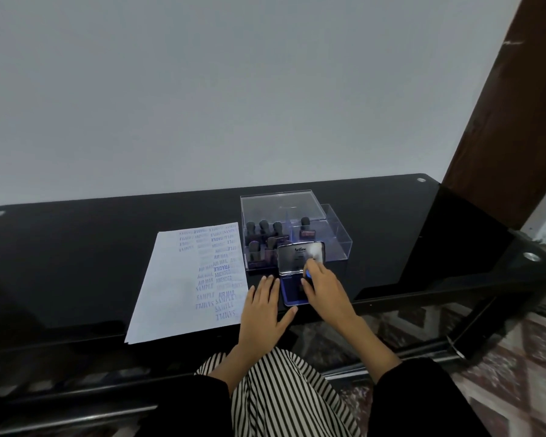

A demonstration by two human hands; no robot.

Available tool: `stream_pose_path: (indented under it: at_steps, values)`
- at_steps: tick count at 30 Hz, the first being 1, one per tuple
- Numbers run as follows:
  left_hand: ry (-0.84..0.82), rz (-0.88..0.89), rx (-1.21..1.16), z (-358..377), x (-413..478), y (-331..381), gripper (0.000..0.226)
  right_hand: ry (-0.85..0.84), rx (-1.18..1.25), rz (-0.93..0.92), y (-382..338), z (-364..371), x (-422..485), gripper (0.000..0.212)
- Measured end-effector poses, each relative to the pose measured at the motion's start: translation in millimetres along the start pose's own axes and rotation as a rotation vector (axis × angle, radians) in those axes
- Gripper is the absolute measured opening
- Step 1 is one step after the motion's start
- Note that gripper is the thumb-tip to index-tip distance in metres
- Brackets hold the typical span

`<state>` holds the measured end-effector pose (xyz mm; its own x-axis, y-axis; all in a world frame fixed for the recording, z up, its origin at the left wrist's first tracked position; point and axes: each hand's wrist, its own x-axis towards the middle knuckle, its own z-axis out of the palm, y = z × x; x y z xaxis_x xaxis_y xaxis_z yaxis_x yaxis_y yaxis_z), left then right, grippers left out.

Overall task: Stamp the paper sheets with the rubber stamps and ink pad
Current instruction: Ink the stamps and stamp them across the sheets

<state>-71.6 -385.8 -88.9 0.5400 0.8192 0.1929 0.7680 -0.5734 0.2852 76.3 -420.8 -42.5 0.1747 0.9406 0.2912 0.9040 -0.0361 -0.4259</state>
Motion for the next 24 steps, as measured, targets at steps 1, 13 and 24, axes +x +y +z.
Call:
stream_pose_path:
  at_steps: [1, 13, 24]
  values:
    - [-0.006, -0.014, -0.004, -0.1, 0.3, 0.9, 0.112, 0.012, 0.003, 0.0, 0.0, 1.0, -1.1, 0.007]
    - [0.038, -0.052, 0.084, 3.9, 0.5, 0.7, 0.074, -0.103, 0.018, 0.045, -5.7, -4.3, 15.1, 0.014]
    - [0.052, -0.05, 0.101, 5.3, 1.2, 0.1, 0.075, -0.027, 0.025, 0.025, -4.5, 1.0, -2.1, 0.02]
